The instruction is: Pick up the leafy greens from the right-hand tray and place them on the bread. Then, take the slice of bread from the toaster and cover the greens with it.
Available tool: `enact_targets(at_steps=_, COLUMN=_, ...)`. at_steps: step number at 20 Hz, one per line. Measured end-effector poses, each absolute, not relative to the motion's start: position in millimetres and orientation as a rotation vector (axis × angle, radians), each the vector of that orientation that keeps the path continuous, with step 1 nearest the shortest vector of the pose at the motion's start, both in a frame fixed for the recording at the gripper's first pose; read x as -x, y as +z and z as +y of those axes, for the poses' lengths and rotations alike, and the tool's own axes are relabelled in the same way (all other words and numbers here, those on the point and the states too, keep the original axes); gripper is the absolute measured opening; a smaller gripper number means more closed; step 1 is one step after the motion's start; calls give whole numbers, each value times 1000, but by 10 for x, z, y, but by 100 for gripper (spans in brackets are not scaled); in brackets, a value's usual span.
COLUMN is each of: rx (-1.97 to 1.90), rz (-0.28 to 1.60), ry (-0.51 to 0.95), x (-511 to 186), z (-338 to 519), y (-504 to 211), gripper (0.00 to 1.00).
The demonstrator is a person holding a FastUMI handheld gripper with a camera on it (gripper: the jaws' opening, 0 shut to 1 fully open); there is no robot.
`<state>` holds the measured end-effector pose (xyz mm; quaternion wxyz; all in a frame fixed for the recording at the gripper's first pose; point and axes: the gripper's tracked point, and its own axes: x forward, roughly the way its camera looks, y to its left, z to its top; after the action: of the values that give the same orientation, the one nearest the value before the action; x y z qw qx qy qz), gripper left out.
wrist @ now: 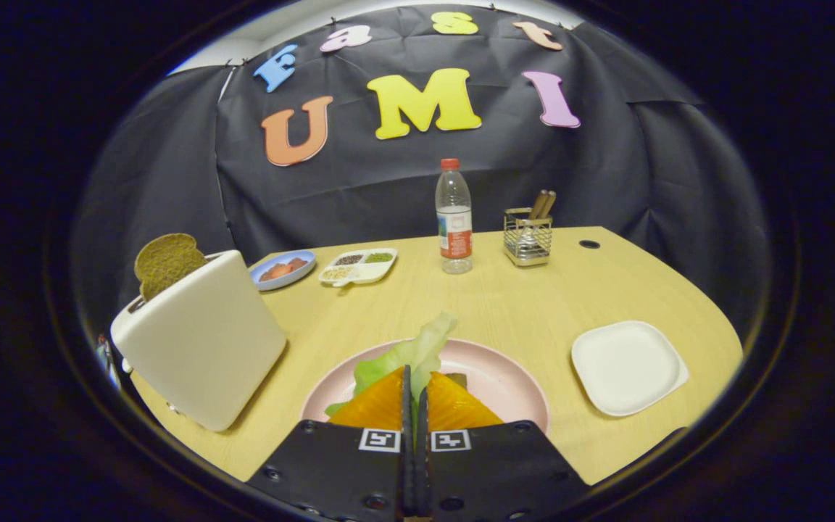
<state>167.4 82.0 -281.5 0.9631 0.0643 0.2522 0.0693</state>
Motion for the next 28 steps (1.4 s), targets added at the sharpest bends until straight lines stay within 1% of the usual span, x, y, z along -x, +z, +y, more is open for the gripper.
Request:
enact_targets(at_steps=1, rx=-112, rz=508, ry=126, x=-1686, z=766, y=-2839, gripper=1)
enact_targets(at_steps=2, rx=-94, rz=506, ry=107, x=-1668, z=696, y=-2886, gripper=4)
enact_targets(at_steps=3, rx=-88, rz=508, ry=100, x=-1660, z=660, y=-2927, gripper=4)
enact_targets(at_steps=7, rx=-106, rz=551, ry=105, x=-1631, z=646, y=-3093, gripper=4)
enact_targets(at_steps=8, rx=-96, rz=548, ry=110, x=-1634, z=652, y=-3091, gripper=10)
enact_targets(at_steps=11, rx=-60, rz=520, ry=133, x=-1677, z=757, y=-2992, gripper=10)
enact_targets(at_steps=13, rx=-25, rz=488, ry=161, x=-1721, z=853, y=-2907, gripper=24)
enact_targets(at_steps=14, rx=-7, rz=474, ry=173, x=-1749, z=894, y=-2880, gripper=42)
enact_targets(at_steps=16, rx=42, rz=449, ry=154, x=-1801, z=846, y=-2813, gripper=56)
enact_targets(at_steps=17, rx=55, rz=437, ry=144, x=-1808, z=817, y=-2766, gripper=60)
enact_targets(at_steps=18, rx=55, rz=429, ry=138, x=-1801, z=813, y=-2724, gripper=76)
enact_targets(at_steps=20, rx=43, rz=411, ry=141, x=-1741, z=830, y=-2583, gripper=90)
enact_targets(at_steps=22, rx=38, rz=394, ry=149, x=-1655, z=876, y=-2411, gripper=96)
enact_targets(at_steps=28, rx=-51, rz=344, ry=203, x=-1403, z=1201, y=-1707, gripper=95)
